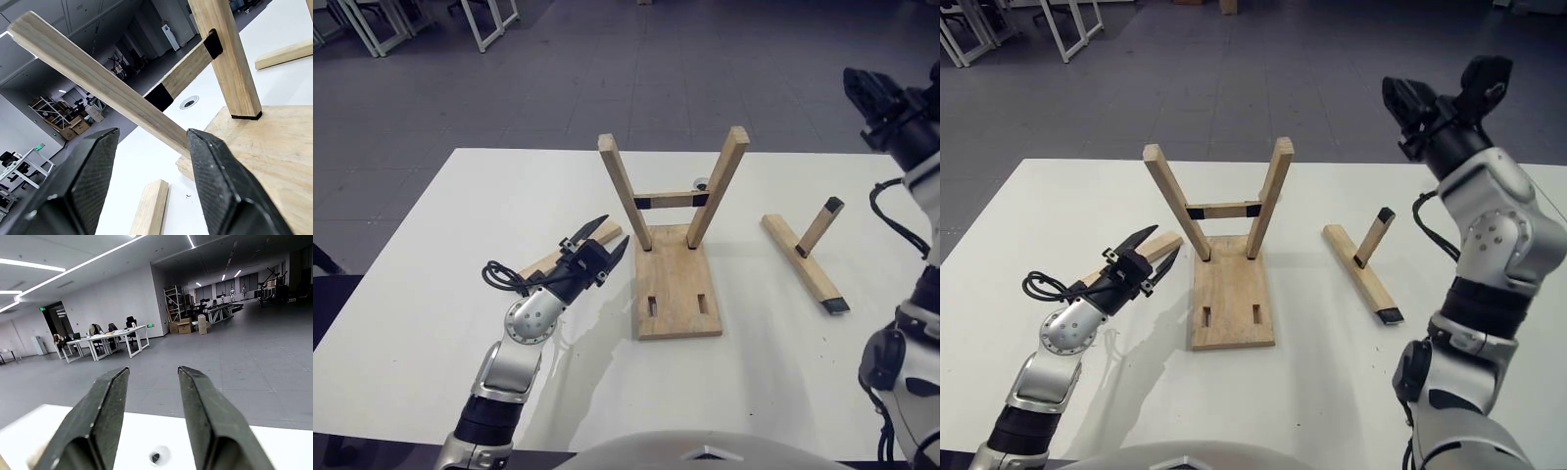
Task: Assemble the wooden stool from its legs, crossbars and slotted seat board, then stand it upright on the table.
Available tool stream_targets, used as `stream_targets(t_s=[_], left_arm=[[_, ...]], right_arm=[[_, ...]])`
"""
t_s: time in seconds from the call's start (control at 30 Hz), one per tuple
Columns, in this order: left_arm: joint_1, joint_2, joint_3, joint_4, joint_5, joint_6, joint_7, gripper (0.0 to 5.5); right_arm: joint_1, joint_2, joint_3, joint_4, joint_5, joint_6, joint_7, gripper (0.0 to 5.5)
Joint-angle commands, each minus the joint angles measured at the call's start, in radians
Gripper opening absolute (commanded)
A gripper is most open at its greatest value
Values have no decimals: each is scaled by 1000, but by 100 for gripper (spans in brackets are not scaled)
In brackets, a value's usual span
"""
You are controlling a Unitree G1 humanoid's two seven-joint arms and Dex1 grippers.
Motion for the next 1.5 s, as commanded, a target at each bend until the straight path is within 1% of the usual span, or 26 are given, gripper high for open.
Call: stream_targets(t_s=[0.03, 0.13, 0.2, 0.27, 0.33, 0.47, 0.6, 0.77, 0.87, 0.97, 1.03, 1.07, 1.17, 1.23, 1.27, 1.37, 1.43, 1.5], left_arm=[[0, -5, -2, -11, 19, 17, 15, 255], [7, -5, 0, -10, 25, 13, 23, 255], [11, -2, 2, -8, 25, 12, 23, 255], [15, -1, 2, -5, 27, 14, 22, 255], [17, -5, -2, -5, 28, 16, 23, 255], [16, -9, -11, -1, 27, 17, 18, 255], [0, -7, -18, 12, 23, 11, 10, 255], [1, -7, -20, 11, 18, 9, 9, 255], [-5, -9, -12, 15, 12, 12, 12, 255], [-11, -8, -8, 19, 9, 9, 13, 255], [-30, -10, -5, 24, 7, 8, 15, 255], [-40, -17, -1, 21, -5, 12, 14, 255], [-55, -65, 33, -38, -131, 78, 0, 255], [-60, -61, 65, -47, -248, 133, -58, 255], [-65, -47, 91, -67, -341, 196, -104, 255], [-86, 14, 188, -219, -778, 503, -222, 255], [-133, 33, 218, -291, -1000, 627, -220, 255], [-202, 32, 226, -332, -1193, 716, -175, 255]], right_arm=[[262, 13, 13, -65, -50, -117, 86, 264], [477, -9, -10, -38, -91, -224, 187, 323], [576, -21, -14, -32, -107, -261, 235, 357], [627, -26, 1, -3, -135, -305, 264, 393], [654, -37, 45, 57, -196, -346, 278, 433], [635, -40, 129, 182, -297, -386, 262, 440], [610, -15, 141, 259, -318, -410, 230, 440], [641, 5, 161, 270, -333, -416, 213, 367], [647, 12, 169, 277, -328, -415, 219, 312], [625, 13, 170, 292, -337, -426, 206, 260], [607, 11, 195, 317, -354, -452, 220, 217], [593, 12, 196, 331, -356, -469, 218, 205], [496, 26, 168, 321, -293, -494, 230, 202], [454, 54, 145, 319, -241, -492, 235, 202], [437, 68, 117, 289, -189, -463, 230, 202], [326, 71, 43, 161, 8, -326, 223, 202], [278, 83, 22, 106, 91, -264, 188, 202], [235, 97, 2, 31, 198, -194, 148, 202]])
